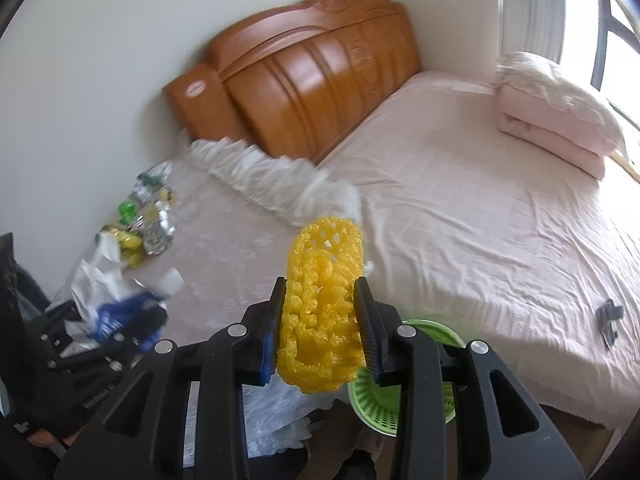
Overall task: Collect trash
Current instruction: 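Drop the tissue and yellow net into the green wastebasket with both tools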
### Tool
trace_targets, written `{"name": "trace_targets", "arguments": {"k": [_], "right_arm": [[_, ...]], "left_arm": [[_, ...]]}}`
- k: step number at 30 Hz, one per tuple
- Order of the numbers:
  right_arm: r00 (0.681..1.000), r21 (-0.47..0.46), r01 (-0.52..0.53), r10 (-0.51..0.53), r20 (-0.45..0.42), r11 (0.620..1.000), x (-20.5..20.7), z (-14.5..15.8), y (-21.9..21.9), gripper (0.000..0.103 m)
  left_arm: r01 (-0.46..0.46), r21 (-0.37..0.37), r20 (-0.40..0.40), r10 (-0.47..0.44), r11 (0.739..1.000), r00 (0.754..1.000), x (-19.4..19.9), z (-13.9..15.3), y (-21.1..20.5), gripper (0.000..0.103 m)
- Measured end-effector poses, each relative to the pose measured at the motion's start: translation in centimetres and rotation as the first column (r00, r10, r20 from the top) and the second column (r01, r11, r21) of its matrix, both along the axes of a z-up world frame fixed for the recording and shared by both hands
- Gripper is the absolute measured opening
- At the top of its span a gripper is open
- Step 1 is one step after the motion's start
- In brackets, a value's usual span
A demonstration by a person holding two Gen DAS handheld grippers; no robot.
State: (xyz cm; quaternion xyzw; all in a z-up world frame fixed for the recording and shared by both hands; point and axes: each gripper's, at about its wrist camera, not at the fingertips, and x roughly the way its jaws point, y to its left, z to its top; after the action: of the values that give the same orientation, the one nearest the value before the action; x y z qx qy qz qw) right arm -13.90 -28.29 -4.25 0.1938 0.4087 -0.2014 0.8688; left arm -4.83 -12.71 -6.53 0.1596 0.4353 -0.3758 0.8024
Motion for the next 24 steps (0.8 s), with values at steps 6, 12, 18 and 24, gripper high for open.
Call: {"name": "trace_targets", "arguments": {"k": [6, 12, 18, 24], "right_arm": [[0.992, -0.028, 0.122, -0.123, -0.009, 0.992, -5.2, -0.1, -3.4, 0.035], [0.975, -0.02, 0.218, -0.218, -0.029, 0.976, -10.4, -1.0, -7.0, 0.035], [0.967, -0.012, 0.249, -0.249, -0.049, 0.968, -13.4, -2.1, -10.0, 0.035], [0.968, 0.005, 0.244, -0.243, -0.058, 0.97, -14.5, -3.1, -11.9, 0.036]], "left_arm": [[0.148, 0.038, -0.042, -0.146, 0.988, 0.988, -3.0, -2.3, -6.2, 0.043], [0.279, 0.098, -0.13, -0.266, 0.955, 0.955, -6.6, -6.6, -13.6, 0.045], [0.324, 0.154, -0.22, -0.287, 0.933, 0.932, -8.7, -10.7, -18.0, 0.051], [0.336, 0.159, -0.236, -0.295, 0.929, 0.926, -10.3, -11.3, -19.2, 0.081]]}}
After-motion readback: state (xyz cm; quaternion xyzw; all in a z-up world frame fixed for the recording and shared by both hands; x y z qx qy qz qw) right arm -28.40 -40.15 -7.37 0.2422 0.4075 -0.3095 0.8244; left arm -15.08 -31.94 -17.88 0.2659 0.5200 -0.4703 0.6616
